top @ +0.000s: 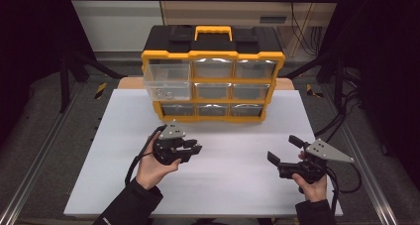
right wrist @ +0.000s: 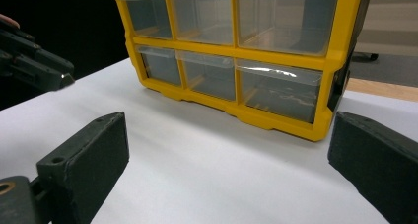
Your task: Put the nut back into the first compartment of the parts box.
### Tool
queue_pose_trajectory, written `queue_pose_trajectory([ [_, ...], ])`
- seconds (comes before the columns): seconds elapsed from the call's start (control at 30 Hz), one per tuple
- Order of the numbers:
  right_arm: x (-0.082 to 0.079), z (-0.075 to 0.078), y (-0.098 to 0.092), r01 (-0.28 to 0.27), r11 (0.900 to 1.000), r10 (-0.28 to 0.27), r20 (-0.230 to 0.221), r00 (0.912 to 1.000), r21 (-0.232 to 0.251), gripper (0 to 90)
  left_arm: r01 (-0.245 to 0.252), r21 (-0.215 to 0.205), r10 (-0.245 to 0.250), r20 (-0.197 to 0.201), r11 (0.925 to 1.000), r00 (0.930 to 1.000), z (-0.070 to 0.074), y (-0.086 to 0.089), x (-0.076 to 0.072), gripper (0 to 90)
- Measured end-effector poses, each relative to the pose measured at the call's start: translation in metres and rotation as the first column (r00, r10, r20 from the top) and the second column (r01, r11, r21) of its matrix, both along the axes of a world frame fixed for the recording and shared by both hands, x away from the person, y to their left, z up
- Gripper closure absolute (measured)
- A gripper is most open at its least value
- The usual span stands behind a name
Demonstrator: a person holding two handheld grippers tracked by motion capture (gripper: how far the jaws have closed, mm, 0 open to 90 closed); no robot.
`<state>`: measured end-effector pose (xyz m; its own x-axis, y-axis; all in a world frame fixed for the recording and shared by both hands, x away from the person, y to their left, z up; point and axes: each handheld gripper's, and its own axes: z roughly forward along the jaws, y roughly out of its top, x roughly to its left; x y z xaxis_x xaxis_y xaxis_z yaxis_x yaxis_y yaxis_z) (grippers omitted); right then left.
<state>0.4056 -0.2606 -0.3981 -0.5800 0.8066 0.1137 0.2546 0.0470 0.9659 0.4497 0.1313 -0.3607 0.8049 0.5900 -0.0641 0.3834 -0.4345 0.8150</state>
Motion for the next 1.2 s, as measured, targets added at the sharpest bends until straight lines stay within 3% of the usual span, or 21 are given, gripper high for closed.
queue_pose_trajectory([
  [0.13,0.0,0.0,0.0,0.0,1.0,0.0,0.0,1.0,0.0,2.6,-0.011,-0.017,0.012,0.021,0.9998,0.9997,0.01,0.008,0.0,69.2],
  [0.47,0.001,0.0,0.001,0.001,1.0,-0.001,-0.001,1.0,-0.004,2.6,-0.055,-0.006,0.055,0.072,0.9985,0.9958,0.038,0.025,0.001,69.2],
  [1.2,0.001,-0.001,0.002,-0.003,1.0,0.003,-0.004,1.0,-0.007,2.6,-0.088,0.006,0.087,0.129,0.9961,0.9878,0.099,0.04,0.004,69.2],
])
